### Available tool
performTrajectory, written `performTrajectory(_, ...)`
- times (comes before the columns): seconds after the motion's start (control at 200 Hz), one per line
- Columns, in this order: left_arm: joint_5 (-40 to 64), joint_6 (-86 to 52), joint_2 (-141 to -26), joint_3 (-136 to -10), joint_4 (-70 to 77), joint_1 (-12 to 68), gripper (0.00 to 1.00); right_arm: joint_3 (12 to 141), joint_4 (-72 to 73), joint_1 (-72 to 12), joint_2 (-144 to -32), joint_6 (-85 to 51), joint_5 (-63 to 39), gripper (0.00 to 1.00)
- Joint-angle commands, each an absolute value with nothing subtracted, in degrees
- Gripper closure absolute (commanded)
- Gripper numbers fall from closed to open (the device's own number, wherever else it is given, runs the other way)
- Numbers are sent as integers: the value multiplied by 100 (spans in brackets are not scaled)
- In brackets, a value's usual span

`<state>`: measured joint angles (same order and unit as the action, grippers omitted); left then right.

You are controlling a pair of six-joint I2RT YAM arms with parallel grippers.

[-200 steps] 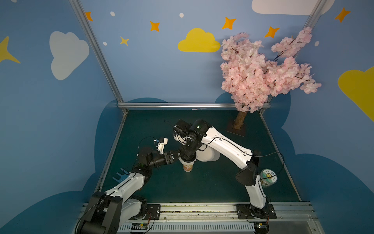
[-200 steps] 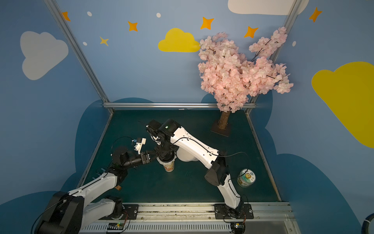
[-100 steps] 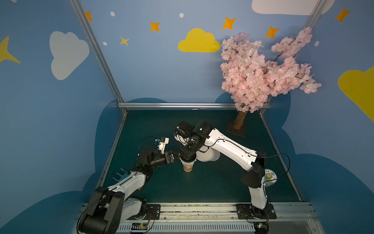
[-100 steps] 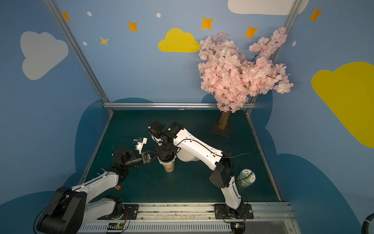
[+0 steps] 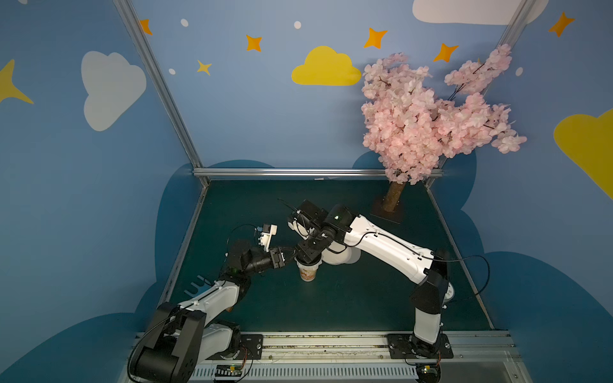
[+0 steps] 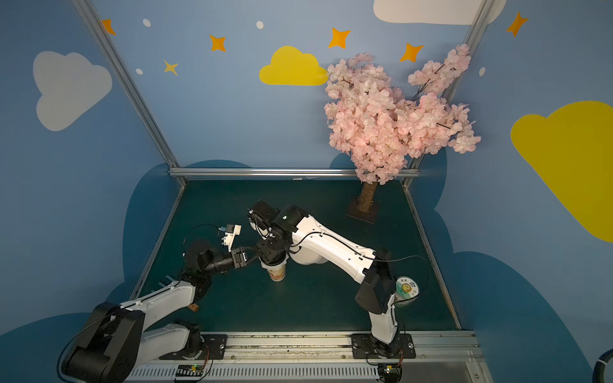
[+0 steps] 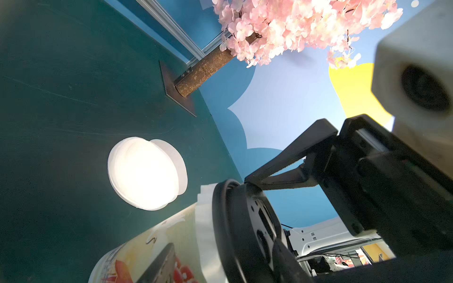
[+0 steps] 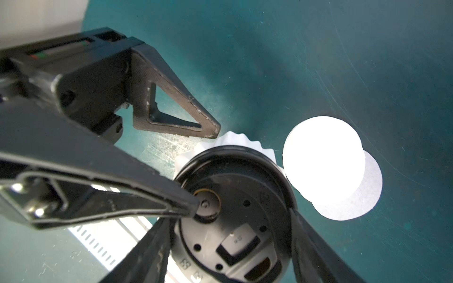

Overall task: Put the leak-proof paper on the milk tea cups
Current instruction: Secure the cup lid on the cup.

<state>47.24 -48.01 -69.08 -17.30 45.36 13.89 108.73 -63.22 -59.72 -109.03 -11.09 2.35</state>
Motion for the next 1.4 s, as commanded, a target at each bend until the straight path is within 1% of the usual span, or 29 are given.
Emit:
performTrajectory(0.0,4550,-4636,-7239,-1406,3689,1393,39,10148,-6423,-5947,-11505,-1353,75,35)
performTrajectory(0.115,4588,-4630,-7332,-1368,3718,1389,41,9928,-6281,-5961,-11463,-1406,100,36)
performTrajectory(0.235,4588,-4651,-7260,-1301,3726,1380,40,9620,-6028,-5968,-11306,-1420,88,36)
performTrajectory(0.33,4525,-4606,-7060,-1348,3482,1380,34,9566,-5946,-5974,-11208,-1407,121,36)
performTrajectory(0.38,4492,-4585,-6915,-1397,3333,1384,29,9595,-5964,-5989,-11196,-1402,201,36)
performTrajectory(0.45,4428,-4514,-6688,-1502,3067,1389,27,9627,-5957,-6003,-11172,-1384,255,36)
performTrajectory(0.551,4352,-4443,-6473,-1646,2778,1397,17,9642,-5918,-6016,-11162,-1370,313,36)
performTrajectory(0.606,4355,-4434,-6428,-1722,2711,1399,10,9649,-5930,-6017,-11162,-1369,382,36)
performTrajectory(0.666,4377,-4422,-6428,-1797,2682,1421,7,9618,-5895,-6024,-11131,-1353,426,36)
performTrajectory(0.731,4394,-4430,-6455,-1856,2699,1458,0,9534,-5816,-6046,-11072,-1335,490,36)
performTrajectory(0.886,4613,-4302,-6618,-2075,2534,1511,0,9336,-5607,-6056,-10941,-1306,532,36)
performTrajectory(1.026,4854,-4058,-6740,-2487,1682,1469,0,9125,-5309,-6055,-10844,-1206,585,36)
performTrajectory(1.126,4868,-4196,-6966,-2604,1617,1471,0,9017,-5151,-6060,-10837,-1141,669,36)
performTrajectory(1.201,5067,-4114,-7250,-2814,1364,1489,3,8879,-4961,-6063,-10782,-1117,720,36)
performTrajectory(1.311,5169,-4124,-7589,-2745,1513,1532,5,8591,-4649,-6067,-10630,-1109,795,36)
performTrajectory(1.396,5207,-4106,-7741,-2565,1709,1554,10,8349,-4420,-6067,-10486,-1160,865,35)
